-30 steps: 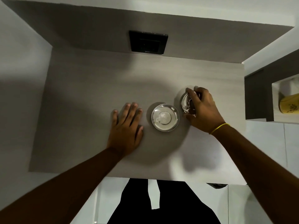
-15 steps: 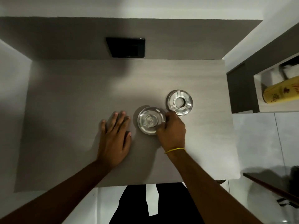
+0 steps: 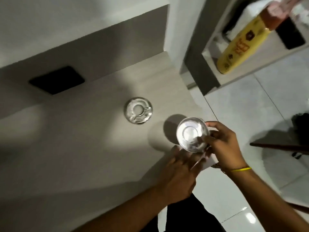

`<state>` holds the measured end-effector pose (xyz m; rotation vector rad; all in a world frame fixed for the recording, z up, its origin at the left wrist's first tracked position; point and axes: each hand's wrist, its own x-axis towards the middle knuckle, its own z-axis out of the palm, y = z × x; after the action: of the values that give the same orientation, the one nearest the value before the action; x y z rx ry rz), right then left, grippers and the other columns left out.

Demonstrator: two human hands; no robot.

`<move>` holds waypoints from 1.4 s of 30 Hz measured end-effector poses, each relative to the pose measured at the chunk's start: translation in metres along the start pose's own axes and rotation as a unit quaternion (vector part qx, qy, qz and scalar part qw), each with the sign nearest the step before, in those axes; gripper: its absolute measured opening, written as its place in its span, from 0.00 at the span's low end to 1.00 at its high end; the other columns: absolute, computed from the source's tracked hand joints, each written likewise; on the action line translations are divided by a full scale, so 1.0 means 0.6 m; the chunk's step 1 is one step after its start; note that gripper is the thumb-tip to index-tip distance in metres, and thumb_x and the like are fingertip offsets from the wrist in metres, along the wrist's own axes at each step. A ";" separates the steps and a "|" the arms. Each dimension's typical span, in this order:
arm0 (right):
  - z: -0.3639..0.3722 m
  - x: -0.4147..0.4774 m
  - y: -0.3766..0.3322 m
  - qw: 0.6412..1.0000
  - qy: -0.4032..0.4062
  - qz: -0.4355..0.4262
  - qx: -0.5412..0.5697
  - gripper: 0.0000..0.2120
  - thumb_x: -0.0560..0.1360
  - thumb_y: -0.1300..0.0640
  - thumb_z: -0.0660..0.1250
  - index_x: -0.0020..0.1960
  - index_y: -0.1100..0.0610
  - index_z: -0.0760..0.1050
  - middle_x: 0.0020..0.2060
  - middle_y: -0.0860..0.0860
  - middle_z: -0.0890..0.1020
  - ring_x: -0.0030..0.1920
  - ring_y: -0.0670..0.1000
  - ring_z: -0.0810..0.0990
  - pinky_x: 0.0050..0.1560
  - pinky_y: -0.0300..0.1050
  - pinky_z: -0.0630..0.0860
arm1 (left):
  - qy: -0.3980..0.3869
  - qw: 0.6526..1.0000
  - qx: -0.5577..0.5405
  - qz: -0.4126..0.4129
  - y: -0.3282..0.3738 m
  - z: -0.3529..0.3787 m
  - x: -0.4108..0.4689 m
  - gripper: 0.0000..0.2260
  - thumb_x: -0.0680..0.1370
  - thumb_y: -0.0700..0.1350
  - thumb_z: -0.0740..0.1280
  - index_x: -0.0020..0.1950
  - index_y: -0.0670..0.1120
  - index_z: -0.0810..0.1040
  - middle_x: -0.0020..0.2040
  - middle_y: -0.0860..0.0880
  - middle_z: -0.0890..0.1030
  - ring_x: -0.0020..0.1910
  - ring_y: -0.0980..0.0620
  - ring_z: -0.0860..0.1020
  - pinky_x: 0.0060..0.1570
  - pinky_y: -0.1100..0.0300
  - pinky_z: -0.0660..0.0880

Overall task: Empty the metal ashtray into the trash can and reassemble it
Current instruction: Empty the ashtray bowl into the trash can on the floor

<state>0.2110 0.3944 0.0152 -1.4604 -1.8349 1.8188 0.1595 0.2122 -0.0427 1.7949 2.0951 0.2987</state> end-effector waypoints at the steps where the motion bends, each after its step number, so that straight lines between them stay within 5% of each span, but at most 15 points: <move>1: -0.039 -0.001 0.014 1.000 0.023 0.009 0.015 0.23 0.74 0.77 0.71 0.46 0.47 0.85 0.34 0.48 0.88 0.27 0.46 0.83 0.25 0.40 0.79 | 0.001 0.999 0.022 0.027 0.000 0.001 0.030 0.33 0.80 0.52 0.64 0.84 0.49 0.61 0.84 0.48 0.68 0.81 0.42 0.67 0.84 0.34 0.56; 3: -0.118 -0.009 0.053 0.996 0.069 0.033 0.050 0.25 0.75 0.76 0.71 0.43 0.44 0.86 0.32 0.49 0.87 0.24 0.48 0.82 0.20 0.40 0.76 | -0.014 0.996 0.051 0.072 -0.005 0.004 0.080 0.30 0.82 0.54 0.61 0.84 0.50 0.62 0.82 0.48 0.71 0.82 0.44 0.66 0.84 0.36 0.53; 6: -0.209 -0.019 0.126 0.983 0.144 0.072 0.090 0.21 0.76 0.73 0.73 0.45 0.46 0.85 0.31 0.59 0.85 0.24 0.58 0.76 0.18 0.42 0.71 | -0.037 0.990 0.078 0.107 -0.026 0.017 0.113 0.31 0.84 0.58 0.59 0.86 0.50 0.60 0.88 0.48 0.61 0.88 0.46 0.55 0.84 0.34 0.53; 9: -0.266 -0.013 0.208 0.962 0.237 0.117 0.074 0.17 0.75 0.70 0.74 0.48 0.47 0.81 0.41 0.68 0.85 0.24 0.48 0.80 0.19 0.41 0.74 | -0.043 0.989 0.089 0.114 -0.030 0.034 0.114 0.31 0.84 0.59 0.59 0.87 0.51 0.59 0.90 0.49 0.54 0.89 0.47 0.49 0.84 0.34 0.54; 11: -0.287 0.005 0.258 0.946 0.290 0.130 0.064 0.18 0.74 0.70 0.73 0.50 0.46 0.79 0.46 0.69 0.86 0.26 0.52 0.82 0.21 0.41 0.77 | -0.037 0.986 0.103 0.123 -0.029 0.037 0.115 0.31 0.85 0.59 0.58 0.87 0.51 0.59 0.90 0.49 0.53 0.89 0.47 0.49 0.84 0.34 0.54; 13: -0.288 0.032 0.291 0.938 0.325 0.122 0.023 0.19 0.73 0.67 0.72 0.57 0.47 0.78 0.46 0.66 0.87 0.32 0.62 0.84 0.23 0.44 0.79 | -0.031 0.986 0.115 0.119 -0.032 0.031 0.113 0.31 0.85 0.59 0.58 0.87 0.50 0.60 0.90 0.48 0.55 0.89 0.46 0.50 0.84 0.34 0.55; 16: -0.288 0.078 0.333 0.933 0.336 0.071 -0.112 0.33 0.72 0.64 0.72 0.72 0.44 0.70 0.36 0.51 0.82 0.39 0.65 0.85 0.42 0.54 0.83 | -0.031 0.986 0.112 0.121 -0.033 0.030 0.114 0.30 0.85 0.58 0.60 0.86 0.50 0.63 0.89 0.49 0.59 0.88 0.46 0.54 0.82 0.33 0.58; 18: -0.287 0.105 0.352 0.928 0.307 0.035 -0.206 0.36 0.74 0.59 0.73 0.78 0.44 0.64 0.39 0.53 0.83 0.42 0.65 0.84 0.47 0.56 0.82 | -0.030 0.987 0.101 0.119 -0.037 0.031 0.116 0.30 0.83 0.57 0.61 0.86 0.51 0.64 0.89 0.50 0.60 0.88 0.47 0.55 0.81 0.32 0.60; 20: -0.284 0.134 0.370 0.921 0.252 0.019 -0.297 0.36 0.78 0.56 0.72 0.81 0.42 0.59 0.54 0.59 0.85 0.47 0.68 0.86 0.48 0.60 0.84 | -0.033 0.987 0.105 0.118 -0.040 0.034 0.115 0.32 0.83 0.56 0.63 0.86 0.51 0.63 0.89 0.50 0.58 0.88 0.46 0.56 0.81 0.33 0.60; 24: -0.275 0.176 0.408 0.878 0.116 0.005 -0.464 0.45 0.79 0.64 0.66 0.88 0.44 0.49 0.67 0.59 0.78 0.50 0.69 0.86 0.47 0.61 0.84 | -0.014 0.986 0.114 0.122 -0.039 0.040 0.109 0.32 0.82 0.56 0.64 0.86 0.51 0.63 0.89 0.50 0.59 0.87 0.45 0.58 0.80 0.35 0.59; 29: -0.258 0.222 0.448 0.829 -0.001 -0.001 -0.560 0.49 0.80 0.68 0.62 0.88 0.40 0.39 0.67 0.58 0.73 0.54 0.66 0.85 0.50 0.61 0.85 | 0.023 0.983 0.121 0.137 -0.037 0.039 0.107 0.32 0.81 0.57 0.64 0.84 0.51 0.66 0.87 0.49 0.64 0.86 0.45 0.61 0.79 0.35 0.61; 36: -0.233 0.278 0.503 0.799 -0.017 0.002 -0.601 0.45 0.82 0.71 0.58 0.89 0.42 0.44 0.65 0.61 0.73 0.48 0.65 0.85 0.43 0.58 0.83 | 0.052 0.978 0.137 0.147 -0.033 0.038 0.112 0.32 0.78 0.57 0.64 0.82 0.49 0.69 0.83 0.46 0.70 0.84 0.43 0.64 0.79 0.35 0.61; 39: -0.233 0.295 0.530 0.782 -0.025 0.039 -0.622 0.36 0.84 0.66 0.59 0.88 0.54 0.51 0.71 0.62 0.71 0.59 0.66 0.85 0.56 0.60 0.83 | 0.073 0.976 0.144 0.148 -0.032 0.042 0.116 0.31 0.77 0.57 0.64 0.79 0.49 0.71 0.81 0.45 0.72 0.82 0.43 0.65 0.77 0.35 0.62; 42: -0.234 0.302 0.544 0.777 -0.044 0.057 -0.625 0.40 0.83 0.67 0.60 0.89 0.54 0.44 0.72 0.64 0.70 0.61 0.67 0.85 0.60 0.61 0.82 | 0.098 0.973 0.139 0.153 -0.029 0.045 0.117 0.30 0.76 0.56 0.65 0.78 0.50 0.76 0.78 0.45 0.74 0.80 0.42 0.68 0.75 0.34 0.65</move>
<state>0.3816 0.5427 -0.3135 -1.7444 -3.2904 0.4571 0.1459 0.2762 -0.0838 2.3495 2.0666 0.2816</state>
